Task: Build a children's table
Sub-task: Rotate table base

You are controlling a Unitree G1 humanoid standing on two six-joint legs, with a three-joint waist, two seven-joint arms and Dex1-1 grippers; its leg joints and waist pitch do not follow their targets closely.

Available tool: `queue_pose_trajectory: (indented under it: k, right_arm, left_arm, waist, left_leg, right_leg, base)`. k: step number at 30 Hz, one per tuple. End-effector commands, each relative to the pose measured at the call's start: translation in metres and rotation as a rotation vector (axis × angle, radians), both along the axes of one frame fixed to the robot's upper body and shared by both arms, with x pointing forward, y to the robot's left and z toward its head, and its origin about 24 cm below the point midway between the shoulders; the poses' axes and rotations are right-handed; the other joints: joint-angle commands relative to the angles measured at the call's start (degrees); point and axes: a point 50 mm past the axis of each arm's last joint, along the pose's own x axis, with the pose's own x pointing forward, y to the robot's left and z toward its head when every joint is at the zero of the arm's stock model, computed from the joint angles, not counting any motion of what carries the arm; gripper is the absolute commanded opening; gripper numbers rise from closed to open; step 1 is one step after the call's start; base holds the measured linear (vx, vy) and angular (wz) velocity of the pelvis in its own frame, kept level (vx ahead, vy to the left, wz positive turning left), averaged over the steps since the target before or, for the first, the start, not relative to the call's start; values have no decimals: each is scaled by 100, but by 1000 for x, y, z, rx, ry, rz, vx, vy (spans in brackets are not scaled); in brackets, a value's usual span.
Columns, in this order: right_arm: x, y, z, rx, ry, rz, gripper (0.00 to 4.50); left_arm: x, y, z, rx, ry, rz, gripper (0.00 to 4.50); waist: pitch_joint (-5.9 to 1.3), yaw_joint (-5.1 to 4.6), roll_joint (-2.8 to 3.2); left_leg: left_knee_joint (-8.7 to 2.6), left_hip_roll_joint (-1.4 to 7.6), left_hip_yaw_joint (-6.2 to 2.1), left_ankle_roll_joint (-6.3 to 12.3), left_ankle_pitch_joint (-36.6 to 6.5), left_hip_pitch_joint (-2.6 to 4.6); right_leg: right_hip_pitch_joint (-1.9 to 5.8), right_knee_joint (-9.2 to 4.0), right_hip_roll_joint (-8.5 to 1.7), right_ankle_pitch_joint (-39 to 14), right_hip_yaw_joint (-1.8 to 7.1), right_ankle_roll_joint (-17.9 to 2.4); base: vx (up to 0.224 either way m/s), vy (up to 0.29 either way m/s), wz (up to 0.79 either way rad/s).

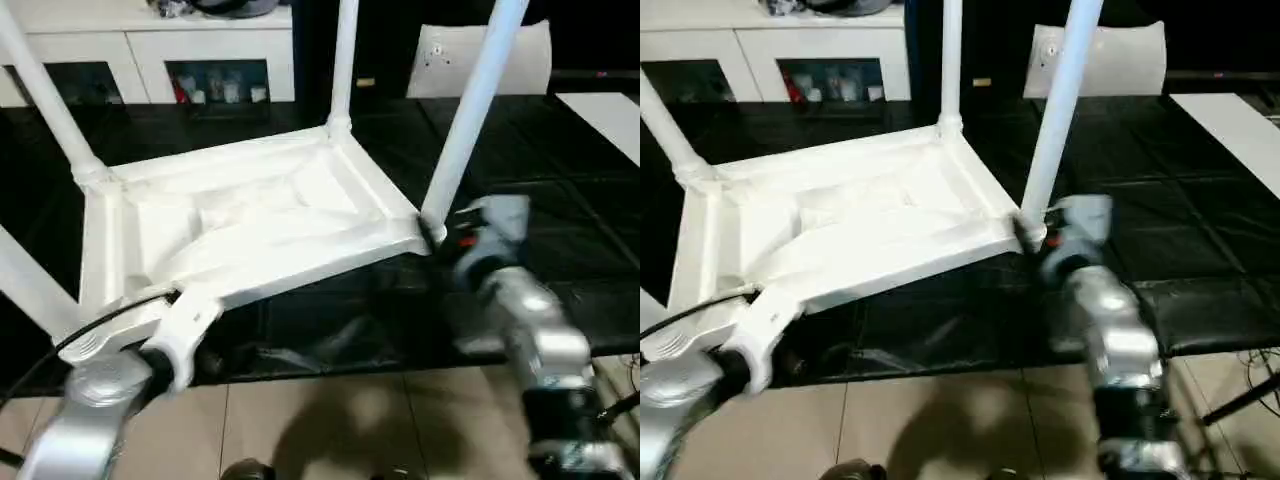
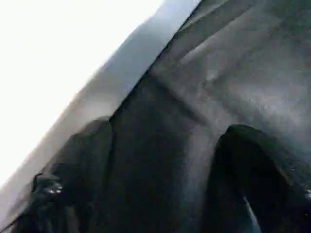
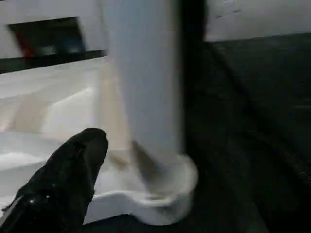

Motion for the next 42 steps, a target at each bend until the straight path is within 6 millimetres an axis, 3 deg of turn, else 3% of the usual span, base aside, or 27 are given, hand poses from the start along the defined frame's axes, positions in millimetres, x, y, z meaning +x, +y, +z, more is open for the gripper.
queue_pose_trajectory:
  k: [1,3,4,5,6,7,12,15,16,17,18,20,21,26,27,29,33,34,35,37,42]
  right_arm:
    - [3,-1,1,-10,-14,-1,450]
    - [2,1,4,-11,-26,34,450]
    - [1,3,5,-4,-26,44,450]
    - [-1,6,5,6,-25,65,450]
    - [-5,12,4,14,-26,105,450]
    - [-8,16,3,12,-25,125,450]
    - [-32,41,-7,28,0,249,450]
    - [-42,50,-10,34,14,295,450]
    - [-49,59,-10,33,10,355,450]
    - [-49,59,-10,33,10,355,450]
    - [-57,70,-7,61,1,453,450]
    - [-60,74,-6,61,-4,492,450]
    - [-64,79,-4,55,-16,557,450]
    - [-72,86,0,87,3,658,450]
    - [-76,90,1,98,3,706,450]
    - [-79,92,3,108,3,745,450]
    - [-85,97,5,124,13,838,450]
    - [-85,97,5,125,16,848,450]
    - [-87,97,5,133,39,866,450]
    - [-89,99,6,134,63,914,450]
    - [-89,98,7,135,72,926,450]
  left_arm:
    - [10,-1,8,20,-74,25,442]
    - [19,-5,10,8,-125,52,447]
    - [21,-6,10,1,-133,60,447]
    - [24,-7,11,-11,-147,75,447]
    - [28,-9,11,-24,-171,104,447]
    - [30,-10,11,-25,-178,111,447]
    - [34,-18,14,-84,-252,168,447]
    - [33,-19,17,-111,-287,189,447]
    - [28,-20,20,-134,-316,198,447]
    - [28,-20,20,-134,-316,198,447]
    - [19,-19,23,-194,-336,210,447]
    - [14,-18,23,-219,-342,219,447]
    - [3,-12,22,-216,-361,246,447]
    - [-22,6,18,-194,-399,363,447]
    - [-36,17,13,-177,-420,431,447]
    - [-47,24,12,-163,-442,485,447]
    - [-59,37,14,-115,-518,650,447]
    - [-61,39,14,-124,-532,696,447]
    - [-64,42,14,-115,-553,752,447]
    - [-68,45,14,-103,-568,812,447]
    - [-68,50,15,-120,-602,863,447]
  waist:
    - [-371,-8,-16]
    - [-372,-15,-18]
    - [-371,-25,-72]
    - [-372,-20,-49]
    - [-370,-30,-107]
    - [-379,-5,-74]
    - [-376,-19,-47]
    - [-348,-21,-63]
    - [-340,-18,-35]
    - [-333,-29,-60]
    - [-322,-22,-40]
    - [-330,-52,-56]
    - [-324,-68,-63]
    - [-291,-80,-81]
    - [-293,-65,-55]
    - [-284,-68,-77]
    - [-262,-46,-85]
    - [-256,-49,-121]
    - [-256,-48,-107]
    - [-268,-52,-110]
    - [-277,-52,-145]
  left_leg:
    - [-427,122,-69,-139,-1803,79]
    - [-402,117,-60,-72,-1662,75]
    - [-395,115,-48,-22,-1565,56]
    - [-391,127,-47,5,-1529,67]
    - [-390,125,-41,31,-1493,51]
    - [-390,145,-50,41,-1450,72]
    - [-410,163,-60,46,-1474,69]
    - [-432,160,-67,9,-1803,72]
    - [-435,161,-80,-31,-1946,88]
    - [-447,175,-87,-48,-2000,72]
    - [-449,170,-91,-54,-2056,78]
    - [-458,190,-107,-60,-2092,54]
    - [-449,183,-108,-32,-2164,57]
    - [-460,185,-109,-31,-2325,59]
    - [-452,178,-120,-56,-2423,84]
    - [-461,186,-123,-80,-2542,86]
    - [-470,189,-144,-130,-2801,126]
    - [-477,199,-154,-134,-2868,128]
    - [-498,201,-169,-149,-2839,95]
    - [-489,193,-172,-155,-2886,119]
    - [-483,188,-177,-173,-2944,126]
  right_leg:
    - [174,-501,-328,-1680,216,-655]
    - [178,-493,-323,-1618,210,-727]
    - [193,-483,-317,-1590,209,-745]
    - [183,-489,-317,-1573,207,-761]
    - [198,-492,-312,-1559,203,-758]
    - [191,-478,-323,-1537,205,-753]
    - [187,-482,-308,-1372,202,-797]
    - [170,-540,-320,-1873,199,-709]
    - [152,-556,-328,-2112,200,-636]
    - [163,-576,-334,-2203,201,-576]
    - [143,-586,-331,-2290,201,-542]
    - [173,-572,-343,-2269,195,-549]
    - [138,-583,-329,-2316,199,-535]
    - [112,-637,-314,-2628,199,-391]
    - [79,-655,-307,-2783,199,-320]
    - [72,-675,-307,-2871,199,-259]
    - [37,-722,-301,-3114,189,-157]
    - [46,-734,-302,-3130,178,-139]
    - [80,-723,-314,-3087,173,-141]
    - [68,-734,-295,-3024,170,-111]
    - [50,-755,-308,-3059,172,-57]
  base:
    - [0,0,0]
    - [0,0,0]
    - [0,0,0]
    - [0,0,0]
    - [0,0,0]
    - [0,0,0]
    - [0,0,0]
    - [0,0,0]
    - [0,0,0]
    - [0,0,0]
    - [0,0,0]
    - [0,0,0]
    - [0,0,0]
    - [0,0,0]
    - [0,0,0]
    - [0,0,0]
    - [0,0,0]
    - [0,0,0]
    - [0,0,0]
    - [0,0,0]
    - [0,0,0]
